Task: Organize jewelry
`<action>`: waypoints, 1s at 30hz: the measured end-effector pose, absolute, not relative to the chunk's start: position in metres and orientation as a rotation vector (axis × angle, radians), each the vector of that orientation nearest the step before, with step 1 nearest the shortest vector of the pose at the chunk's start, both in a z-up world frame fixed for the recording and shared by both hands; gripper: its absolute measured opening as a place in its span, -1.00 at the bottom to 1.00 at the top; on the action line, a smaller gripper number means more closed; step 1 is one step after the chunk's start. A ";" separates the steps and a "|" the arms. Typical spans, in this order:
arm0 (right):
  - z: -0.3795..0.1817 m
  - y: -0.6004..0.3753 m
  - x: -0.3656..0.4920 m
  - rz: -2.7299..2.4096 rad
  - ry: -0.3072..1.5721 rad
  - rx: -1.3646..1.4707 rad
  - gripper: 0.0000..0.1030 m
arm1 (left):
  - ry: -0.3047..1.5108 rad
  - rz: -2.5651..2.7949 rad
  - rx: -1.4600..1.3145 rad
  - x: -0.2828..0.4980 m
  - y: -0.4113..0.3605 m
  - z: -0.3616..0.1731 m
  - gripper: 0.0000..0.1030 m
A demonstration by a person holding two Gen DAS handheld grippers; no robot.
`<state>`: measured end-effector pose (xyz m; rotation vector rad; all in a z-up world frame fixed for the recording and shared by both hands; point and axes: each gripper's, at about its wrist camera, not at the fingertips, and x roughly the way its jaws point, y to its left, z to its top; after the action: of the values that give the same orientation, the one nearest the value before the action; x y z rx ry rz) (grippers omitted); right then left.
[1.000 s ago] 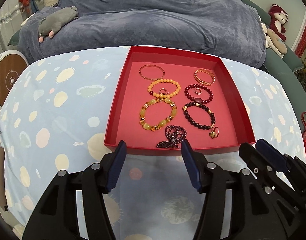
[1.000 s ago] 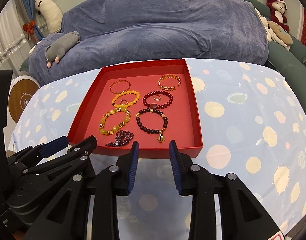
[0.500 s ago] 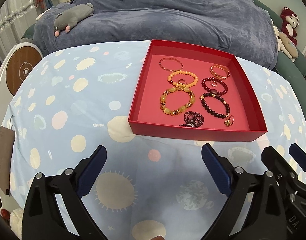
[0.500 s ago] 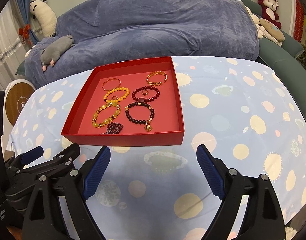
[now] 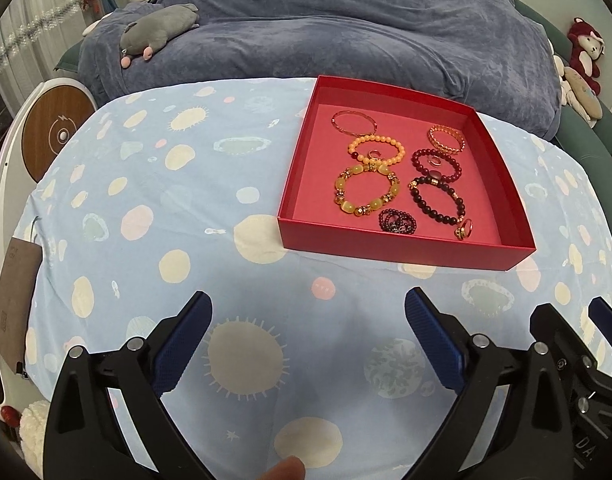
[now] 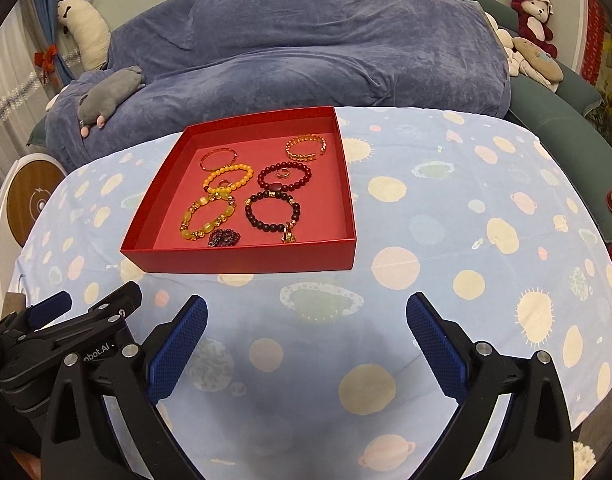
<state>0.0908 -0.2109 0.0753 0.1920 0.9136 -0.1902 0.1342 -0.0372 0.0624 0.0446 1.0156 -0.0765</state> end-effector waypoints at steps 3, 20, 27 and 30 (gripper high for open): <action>0.077 -0.211 0.090 -0.188 0.913 0.190 0.87 | 1.012 -0.081 0.051 0.131 -0.037 0.064 0.80; 0.085 -0.208 0.087 -0.191 0.889 0.174 0.87 | 0.996 -0.069 0.064 0.125 -0.038 0.070 0.80; 0.087 -0.207 0.088 -0.190 0.884 0.169 0.87 | 0.988 -0.065 0.069 0.125 -0.039 0.073 0.80; 0.089 -0.207 0.089 -0.189 0.883 0.167 0.87 | 0.983 -0.063 0.075 0.125 -0.039 0.075 0.80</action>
<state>0.0885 -0.2070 0.0885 0.1667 0.8827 -0.1892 0.1250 -0.0392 0.0746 0.0748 0.9826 -0.0628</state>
